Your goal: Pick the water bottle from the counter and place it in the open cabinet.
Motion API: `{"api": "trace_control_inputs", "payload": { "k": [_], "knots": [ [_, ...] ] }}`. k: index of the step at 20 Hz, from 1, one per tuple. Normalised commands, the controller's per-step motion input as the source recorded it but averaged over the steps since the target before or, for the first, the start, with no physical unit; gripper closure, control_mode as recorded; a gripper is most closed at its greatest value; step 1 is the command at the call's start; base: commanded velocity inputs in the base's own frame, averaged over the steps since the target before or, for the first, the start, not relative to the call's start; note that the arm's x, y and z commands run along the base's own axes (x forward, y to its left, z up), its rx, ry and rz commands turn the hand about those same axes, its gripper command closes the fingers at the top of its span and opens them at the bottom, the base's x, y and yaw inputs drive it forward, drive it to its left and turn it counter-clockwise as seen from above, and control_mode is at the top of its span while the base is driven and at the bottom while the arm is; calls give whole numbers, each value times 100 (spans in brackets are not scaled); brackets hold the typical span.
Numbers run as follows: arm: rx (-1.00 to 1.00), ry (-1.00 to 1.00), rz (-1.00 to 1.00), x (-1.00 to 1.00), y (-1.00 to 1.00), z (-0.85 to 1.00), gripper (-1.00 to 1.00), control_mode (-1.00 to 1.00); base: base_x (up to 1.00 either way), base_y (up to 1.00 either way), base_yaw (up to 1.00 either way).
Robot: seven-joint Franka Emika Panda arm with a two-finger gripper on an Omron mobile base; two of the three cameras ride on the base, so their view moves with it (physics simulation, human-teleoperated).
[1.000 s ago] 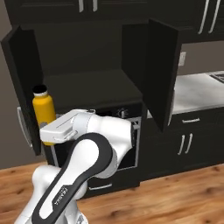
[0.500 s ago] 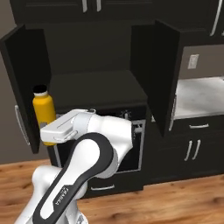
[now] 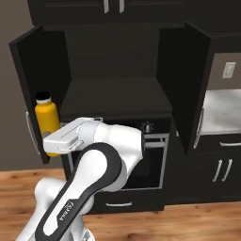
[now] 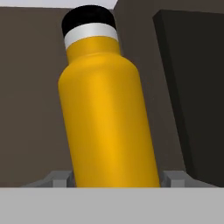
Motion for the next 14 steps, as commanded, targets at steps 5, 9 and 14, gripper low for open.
{"api": "trace_control_inputs", "payload": {
  "k": [5,9,14],
  "knots": [
    [0,0,0,0,0,0,100,100,5,-38,19],
    [0,0,0,0,0,0,100,100,7,-32,15],
    [0,0,0,0,0,0,100,100,15,-11,12]
  ]
}}
